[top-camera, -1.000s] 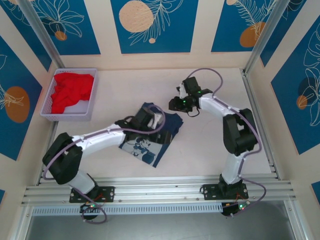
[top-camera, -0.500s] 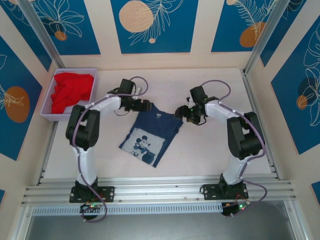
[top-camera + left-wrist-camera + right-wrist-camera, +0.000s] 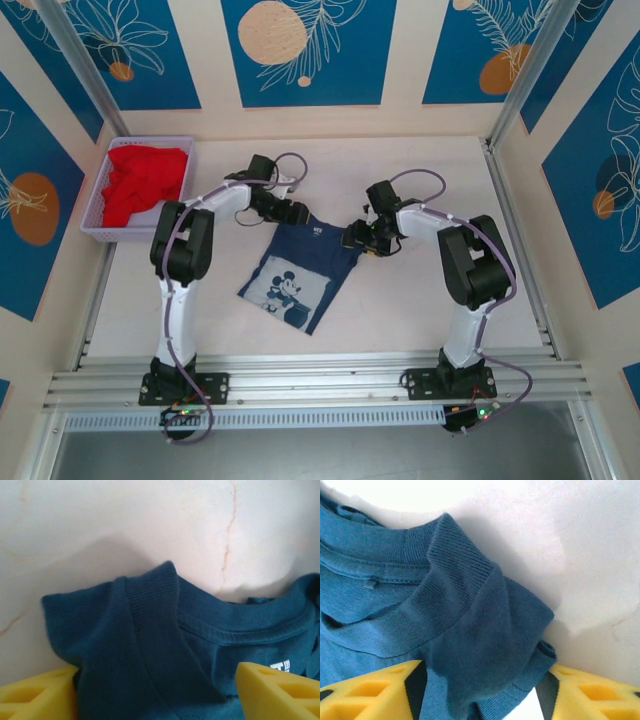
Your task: Fold the inside-out t-shirt
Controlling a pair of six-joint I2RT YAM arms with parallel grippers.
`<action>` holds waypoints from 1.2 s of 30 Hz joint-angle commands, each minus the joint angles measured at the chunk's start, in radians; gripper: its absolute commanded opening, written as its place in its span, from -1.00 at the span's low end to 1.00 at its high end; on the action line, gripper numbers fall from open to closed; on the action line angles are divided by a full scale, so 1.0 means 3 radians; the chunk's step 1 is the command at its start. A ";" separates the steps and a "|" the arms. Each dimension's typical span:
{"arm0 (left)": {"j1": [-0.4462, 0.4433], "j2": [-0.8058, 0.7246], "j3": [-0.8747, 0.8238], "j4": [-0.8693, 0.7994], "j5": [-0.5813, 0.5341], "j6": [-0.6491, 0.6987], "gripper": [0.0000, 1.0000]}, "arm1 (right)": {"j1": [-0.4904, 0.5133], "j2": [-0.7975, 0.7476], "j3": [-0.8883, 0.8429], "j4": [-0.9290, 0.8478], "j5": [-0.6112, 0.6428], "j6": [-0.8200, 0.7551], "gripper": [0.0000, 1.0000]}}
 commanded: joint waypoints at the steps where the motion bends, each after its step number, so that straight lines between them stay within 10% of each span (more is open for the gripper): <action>1: -0.0049 0.0125 0.0049 -0.0156 0.0372 0.0097 0.35 | 0.0044 0.0179 0.0002 0.0196 -0.0080 0.0094 0.15; 25: 0.0087 0.0201 0.0218 -0.0159 0.0424 -0.0145 -0.99 | 0.0056 0.0471 0.0374 0.0632 -0.0254 0.0257 -0.73; 36: 0.0360 -0.0252 -0.0074 0.0362 0.0460 -0.0658 -1.00 | -0.0214 0.0020 0.0400 0.0741 -0.0402 -0.0127 -1.00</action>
